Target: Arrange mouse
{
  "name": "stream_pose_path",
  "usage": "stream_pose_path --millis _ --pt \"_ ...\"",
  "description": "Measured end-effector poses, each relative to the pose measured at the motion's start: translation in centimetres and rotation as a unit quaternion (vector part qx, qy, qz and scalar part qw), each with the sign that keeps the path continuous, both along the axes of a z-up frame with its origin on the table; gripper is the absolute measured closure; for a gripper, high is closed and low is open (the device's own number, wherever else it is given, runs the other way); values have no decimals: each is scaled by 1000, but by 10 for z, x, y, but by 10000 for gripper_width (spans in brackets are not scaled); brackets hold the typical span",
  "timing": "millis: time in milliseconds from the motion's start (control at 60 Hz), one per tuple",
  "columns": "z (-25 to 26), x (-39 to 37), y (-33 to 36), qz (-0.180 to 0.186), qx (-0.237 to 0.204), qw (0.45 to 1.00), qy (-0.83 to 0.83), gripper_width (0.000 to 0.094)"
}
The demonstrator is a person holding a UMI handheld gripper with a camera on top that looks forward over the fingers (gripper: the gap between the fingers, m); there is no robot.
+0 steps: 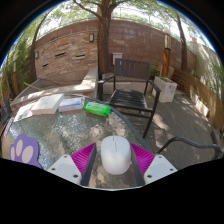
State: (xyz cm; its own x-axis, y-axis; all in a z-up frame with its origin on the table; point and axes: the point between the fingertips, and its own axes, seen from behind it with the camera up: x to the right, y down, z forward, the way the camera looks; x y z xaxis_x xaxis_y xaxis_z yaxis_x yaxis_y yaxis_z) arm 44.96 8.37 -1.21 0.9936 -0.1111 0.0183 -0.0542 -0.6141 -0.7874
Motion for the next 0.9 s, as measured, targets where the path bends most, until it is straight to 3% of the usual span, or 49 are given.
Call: stream_pose_path --millis 50,250,350,483,567,667,767,900 --pt "0 -6 5 10 0 1000 2 430" --pt "-1 -9 2 6 -13 1000 -21 552" --pt "18 0 -7 -14 -8 999 -32 588" --pt "118 -1 -18 -63 70 995 -21 586" --pt "215 -29 -28 -64 143 987 -22 585" --pt "283 -98 -42 -41 197 980 -4 591" --pt "256 -195 -54 6 177 984 16 590" --pt "123 -283 -61 60 78 995 13 589"
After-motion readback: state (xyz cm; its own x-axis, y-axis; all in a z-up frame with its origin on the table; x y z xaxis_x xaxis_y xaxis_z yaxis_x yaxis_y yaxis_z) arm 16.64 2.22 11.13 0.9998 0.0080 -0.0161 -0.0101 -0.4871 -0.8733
